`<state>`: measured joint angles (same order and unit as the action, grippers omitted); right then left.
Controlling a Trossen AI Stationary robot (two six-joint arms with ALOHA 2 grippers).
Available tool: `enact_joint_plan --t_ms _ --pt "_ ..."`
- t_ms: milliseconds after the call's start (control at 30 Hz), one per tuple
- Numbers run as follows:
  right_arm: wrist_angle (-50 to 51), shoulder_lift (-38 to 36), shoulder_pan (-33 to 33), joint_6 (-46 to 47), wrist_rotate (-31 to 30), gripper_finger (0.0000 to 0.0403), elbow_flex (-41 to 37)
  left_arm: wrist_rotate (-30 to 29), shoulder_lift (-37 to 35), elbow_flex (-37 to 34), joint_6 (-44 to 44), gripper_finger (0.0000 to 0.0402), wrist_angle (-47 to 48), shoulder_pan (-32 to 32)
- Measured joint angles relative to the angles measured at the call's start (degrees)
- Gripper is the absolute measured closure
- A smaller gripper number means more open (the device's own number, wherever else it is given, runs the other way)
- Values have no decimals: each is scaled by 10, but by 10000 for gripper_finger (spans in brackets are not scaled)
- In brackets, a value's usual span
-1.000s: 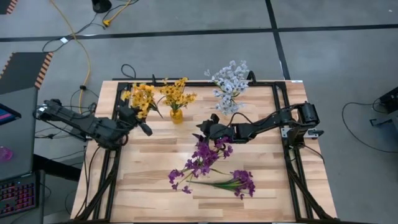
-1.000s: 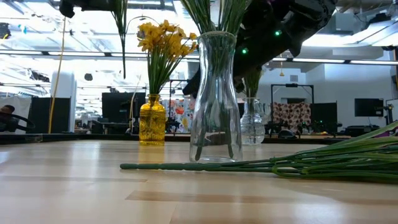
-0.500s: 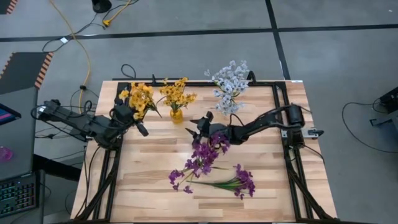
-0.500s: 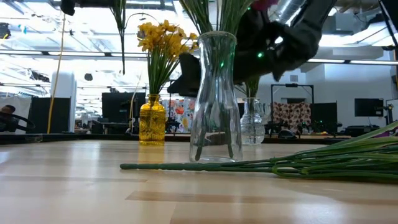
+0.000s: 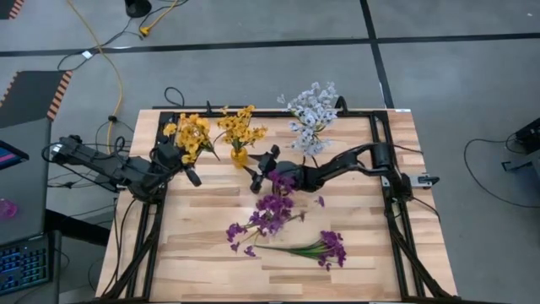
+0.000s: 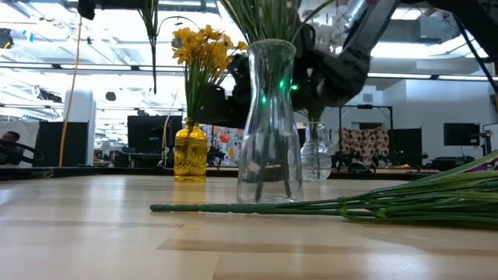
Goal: Sort flowers into vase by color
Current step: Put the yellow flowers into the yellow vase
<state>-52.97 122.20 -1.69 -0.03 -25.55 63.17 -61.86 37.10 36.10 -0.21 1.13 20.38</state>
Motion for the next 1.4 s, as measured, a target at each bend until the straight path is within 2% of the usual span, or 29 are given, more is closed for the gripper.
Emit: enact_joint_plan --t_ms 233,1400 --pt "18 10 -16 0 1 165 32 1 1 0 -7 391 7 0" --pt "17 10 -38 16 16 165 34 3 3 0 -22 391 11 0"
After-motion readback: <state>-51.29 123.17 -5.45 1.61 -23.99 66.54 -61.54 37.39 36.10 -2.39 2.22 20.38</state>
